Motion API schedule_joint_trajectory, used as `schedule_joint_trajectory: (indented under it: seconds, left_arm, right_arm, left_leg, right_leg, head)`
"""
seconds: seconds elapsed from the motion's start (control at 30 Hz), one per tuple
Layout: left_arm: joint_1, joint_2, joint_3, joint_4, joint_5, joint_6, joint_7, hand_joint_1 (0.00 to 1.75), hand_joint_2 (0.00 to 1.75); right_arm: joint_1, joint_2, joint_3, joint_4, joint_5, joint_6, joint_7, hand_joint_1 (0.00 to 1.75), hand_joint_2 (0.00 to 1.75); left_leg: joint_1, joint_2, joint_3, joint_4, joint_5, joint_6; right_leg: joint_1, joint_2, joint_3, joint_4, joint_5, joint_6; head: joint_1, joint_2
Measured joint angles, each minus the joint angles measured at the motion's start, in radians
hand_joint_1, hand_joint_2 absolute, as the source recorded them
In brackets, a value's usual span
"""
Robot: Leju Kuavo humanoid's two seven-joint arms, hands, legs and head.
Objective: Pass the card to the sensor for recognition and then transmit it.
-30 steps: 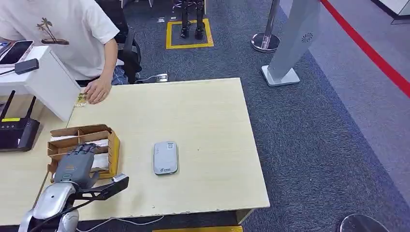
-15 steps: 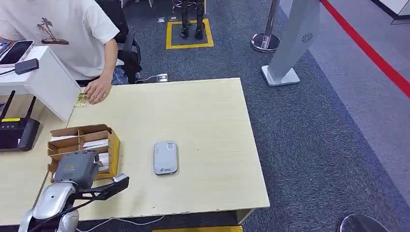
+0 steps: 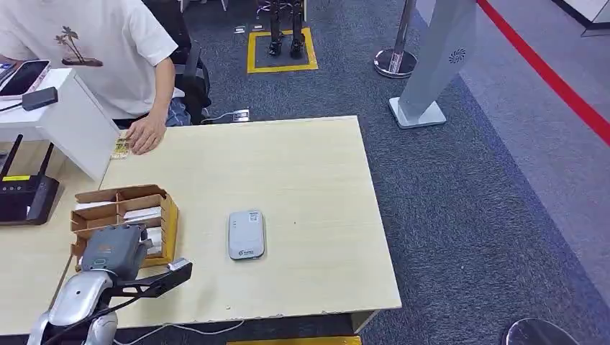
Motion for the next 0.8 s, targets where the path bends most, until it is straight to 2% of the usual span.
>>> schedule_joint_trajectory:
  seconds: [0.1, 0.2, 0.37, 0.5, 0.67, 0.8]
  left_arm:
    - [-0.01, 0.005, 0.001, 0.0, 0.016, 0.003, -0.002, 1.75, 1.75]
    - [-0.04, 0.031, 0.012, -0.003, 0.057, -0.014, -0.015, 1.75, 1.75]
    - [-0.098, 0.105, 0.052, -0.022, 0.134, -0.065, -0.025, 1.75, 1.75]
    - [-0.123, 0.143, 0.071, -0.033, 0.167, -0.085, -0.033, 1.75, 1.75]
    - [-0.154, 0.225, 0.076, -0.061, 0.304, -0.153, -0.032, 1.75, 1.75]
    - [-0.164, 0.294, 0.076, -0.088, 0.408, -0.184, -0.002, 1.75, 1.75]
  right_arm:
    - [0.0, 0.0, 0.0, 0.0, 0.0, 0.0, 0.0, 0.0, 1.75]
    - [0.0, 0.0, 0.0, 0.0, 0.0, 0.0, -0.001, 0.0, 1.75]
    - [0.001, 0.0, 0.0, 0.003, 0.0, 0.001, -0.006, 0.0, 1.75]
    - [0.001, 0.0, 0.0, 0.008, 0.0, 0.007, -0.006, 0.0, 1.75]
    - [0.001, 0.0, 0.0, 0.008, 0.0, 0.007, -0.001, 0.0, 1.75]
    - [0.001, 0.0, 0.0, 0.008, 0.0, 0.01, 0.0, 0.0, 1.75]
  left_leg:
    - [0.0, 0.0, 0.0, 0.0, 0.0, 0.0]
    - [0.0, 0.0, 0.0, 0.0, 0.0, 0.0]
    - [0.001, 0.0, 0.0, 0.0, 0.001, -0.001]
    - [0.001, 0.0, 0.0, 0.0, 0.001, -0.001]
    - [0.001, 0.0, 0.0, 0.0, 0.001, -0.001]
    - [0.001, 0.0, 0.0, 0.0, 0.001, -0.001]
  right_leg:
    - [0.0, 0.0, 0.0, 0.0, 0.0, 0.0]
    - [0.0, 0.0, 0.0, 0.0, 0.0, 0.0]
    - [0.001, 0.0, 0.0, 0.001, 0.0, 0.0]
    - [0.001, 0.0, 0.0, 0.001, 0.0, 0.0]
    - [0.001, 0.0, 0.0, 0.001, 0.0, 0.0]
    - [0.001, 0.0, 0.0, 0.001, 0.0, 0.0]
  head:
    - [0.0, 0.0]
    - [0.0, 0.0]
    - [0.0, 0.0]
    - [0.0, 0.0]
    - [0.0, 0.0]
    - [0.0, 0.0]
